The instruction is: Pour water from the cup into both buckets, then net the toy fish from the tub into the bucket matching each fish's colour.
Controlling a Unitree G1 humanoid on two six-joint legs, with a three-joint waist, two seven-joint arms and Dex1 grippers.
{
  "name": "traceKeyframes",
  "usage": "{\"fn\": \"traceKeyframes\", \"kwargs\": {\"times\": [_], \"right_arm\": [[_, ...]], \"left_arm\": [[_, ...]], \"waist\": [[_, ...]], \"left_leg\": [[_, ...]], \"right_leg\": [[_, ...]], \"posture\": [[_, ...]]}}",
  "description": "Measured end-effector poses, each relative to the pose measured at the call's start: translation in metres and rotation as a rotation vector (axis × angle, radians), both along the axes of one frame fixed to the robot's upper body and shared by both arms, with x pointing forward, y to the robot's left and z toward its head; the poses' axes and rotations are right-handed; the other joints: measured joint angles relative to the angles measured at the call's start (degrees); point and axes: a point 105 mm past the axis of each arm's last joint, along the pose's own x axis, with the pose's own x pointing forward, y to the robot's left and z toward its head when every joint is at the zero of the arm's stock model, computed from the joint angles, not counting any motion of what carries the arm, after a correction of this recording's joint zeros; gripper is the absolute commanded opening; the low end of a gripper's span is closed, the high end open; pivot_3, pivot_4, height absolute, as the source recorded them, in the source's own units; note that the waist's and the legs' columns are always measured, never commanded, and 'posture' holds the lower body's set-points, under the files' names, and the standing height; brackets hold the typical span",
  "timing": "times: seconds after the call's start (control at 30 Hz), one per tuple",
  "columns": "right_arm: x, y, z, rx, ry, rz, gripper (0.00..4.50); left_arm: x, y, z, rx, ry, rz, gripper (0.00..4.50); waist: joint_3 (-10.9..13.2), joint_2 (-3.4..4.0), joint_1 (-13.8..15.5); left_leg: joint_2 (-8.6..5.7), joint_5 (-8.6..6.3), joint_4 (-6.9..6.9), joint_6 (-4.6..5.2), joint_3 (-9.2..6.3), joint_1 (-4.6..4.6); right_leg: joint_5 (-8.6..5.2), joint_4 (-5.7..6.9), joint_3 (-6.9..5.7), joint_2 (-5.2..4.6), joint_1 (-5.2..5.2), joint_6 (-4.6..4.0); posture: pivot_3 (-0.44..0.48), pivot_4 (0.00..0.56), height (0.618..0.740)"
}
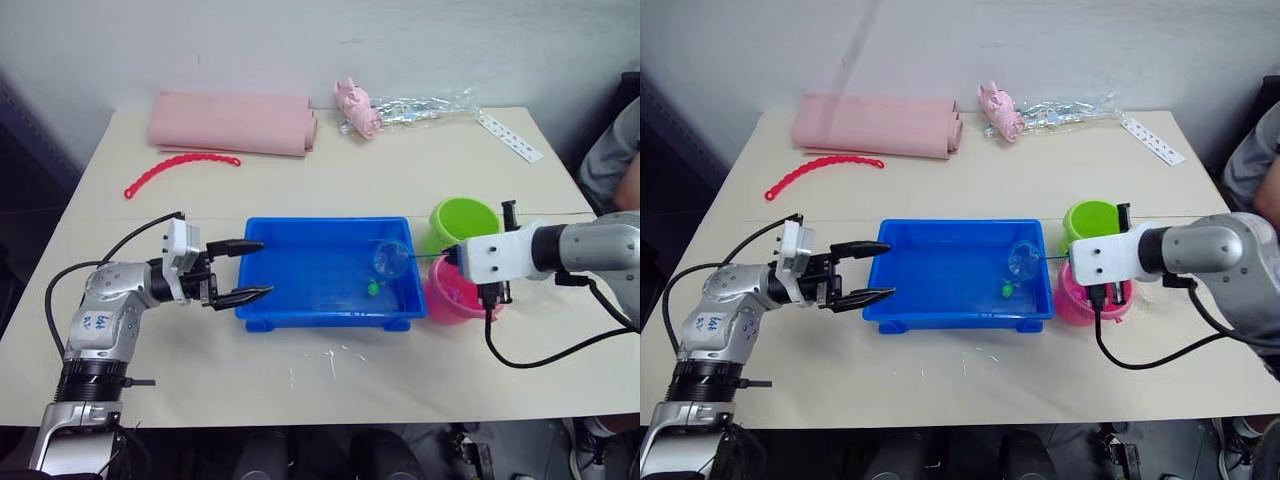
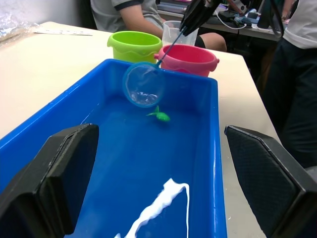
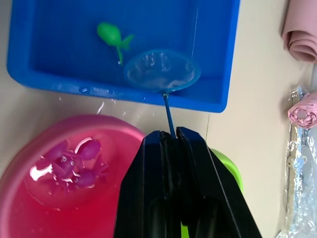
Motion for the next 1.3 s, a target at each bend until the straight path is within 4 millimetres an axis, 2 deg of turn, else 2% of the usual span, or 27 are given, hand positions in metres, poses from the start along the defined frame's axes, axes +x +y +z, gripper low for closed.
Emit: {"fn": "traceKeyframes", "kwargs": {"times": [0.07, 0.2, 0.37, 0.47, 0.6, 0.83, 1.0, 1.13, 1.27, 1.3], "right_arm": [[0.016, 0.009, -0.004, -0.079, -0.028, 0.011, 0.0], [0.019, 0.012, -0.004, -0.112, -0.031, 0.023, 0.0], [0.03, 0.028, -0.005, -0.226, -0.025, 0.081, 0.0], [0.027, 0.036, -0.009, -0.26, 0.038, 0.111, 0.0], [0.019, 0.047, -0.018, -0.126, 0.222, 0.082, 0.0], [0.015, 0.053, -0.024, 0.044, 0.328, 0.038, 0.0], [0.01, 0.066, -0.056, 0.273, 0.463, 0.035, 0.0], [0.014, 0.069, -0.064, 0.325, 0.467, 0.016, 0.0], [0.018, 0.082, -0.066, 0.425, 0.472, 0.024, 0.0], [0.019, 0.095, -0.067, 0.522, 0.489, 0.041, 0.0]], "left_arm": [[-0.003, 0.003, -0.005, 0.015, 0.015, 0.002, 4.46], [-0.003, 0.004, -0.007, 0.016, 0.023, 0.005, 4.46], [-0.006, 0.004, -0.009, 0.018, 0.026, 0.006, 4.46], [-0.007, 0.004, -0.01, 0.018, 0.029, 0.01, 4.46], [-0.013, 0.005, -0.012, 0.016, 0.028, 0.021, 4.46], [-0.016, 0.013, -0.011, 0.025, 0.033, 0.052, 4.46], [-0.017, 0.015, -0.012, 0.027, 0.04, 0.063, 4.46], [-0.017, 0.017, -0.011, 0.03, 0.04, 0.07, 4.46], [-0.017, 0.02, -0.011, 0.038, 0.045, 0.078, 4.46], [-0.018, 0.024, -0.011, 0.043, 0.051, 0.089, 4.46]], "waist": [[0.0, 0.01, 0.02], [0.0, 0.01, 0.0], [0.0, 0.01, -0.13], [0.0, 0.01, -0.14], [0.0, 0.01, -0.12], [0.0, 0.01, 0.0], [0.0, 0.01, -0.06], [0.0, 0.0, -0.14], [0.0, -0.01, -0.34], [0.0, -0.01, -0.28]], "left_leg": [[-0.01, 0.0, 0.0, 0.0, 0.01, -0.03], [-0.01, 0.0, -0.01, 0.0, 0.02, -0.03], [-0.01, 0.0, 0.01, -0.01, 0.02, -0.03], [0.0, 0.0, -0.01, -0.01, 0.02, -0.02], [0.0, 0.0, 0.01, 0.0, 0.0, -0.03], [0.0, 0.0, 0.01, 0.0, -0.02, -0.02], [0.0, 0.0, 0.0, 0.0, -0.01, -0.02], [0.0, 0.0, -0.01, 0.0, 0.0, -0.02], [0.01, 0.02, -0.05, -0.04, 0.0, 0.03], [0.01, 0.02, -0.05, -0.04, -0.01, 0.02]], "right_leg": [[0.0, 0.01, 0.01, -0.01, -0.04, 0.0], [0.0, 0.02, 0.01, -0.02, -0.04, 0.0], [0.0, 0.07, 0.03, -0.01, -0.07, 0.0], [0.0, 0.08, 0.02, -0.01, -0.08, 0.0], [0.0, 0.11, 0.01, -0.01, -0.07, 0.0], [0.0, 0.1, -0.01, -0.02, -0.05, 0.0], [0.0, 0.15, -0.04, -0.01, -0.05, 0.0], [0.0, 0.21, -0.02, 0.0, -0.06, 0.0], [0.0, 0.23, -0.02, 0.03, -0.06, 0.0], [0.0, 0.37, -0.03, 0.03, -0.07, 0.0]], "posture": [[0.0, 0.15, 0.74], [0.0, 0.15, 0.74], [0.0, 0.15, 0.74], [0.0, 0.15, 0.74], [0.0, 0.15, 0.74], [0.0, 0.15, 0.74], [0.0, 0.15, 0.74], [0.0, 0.15, 0.74], [0.0, 0.15, 0.74], [0.0, 0.15, 0.74]]}}
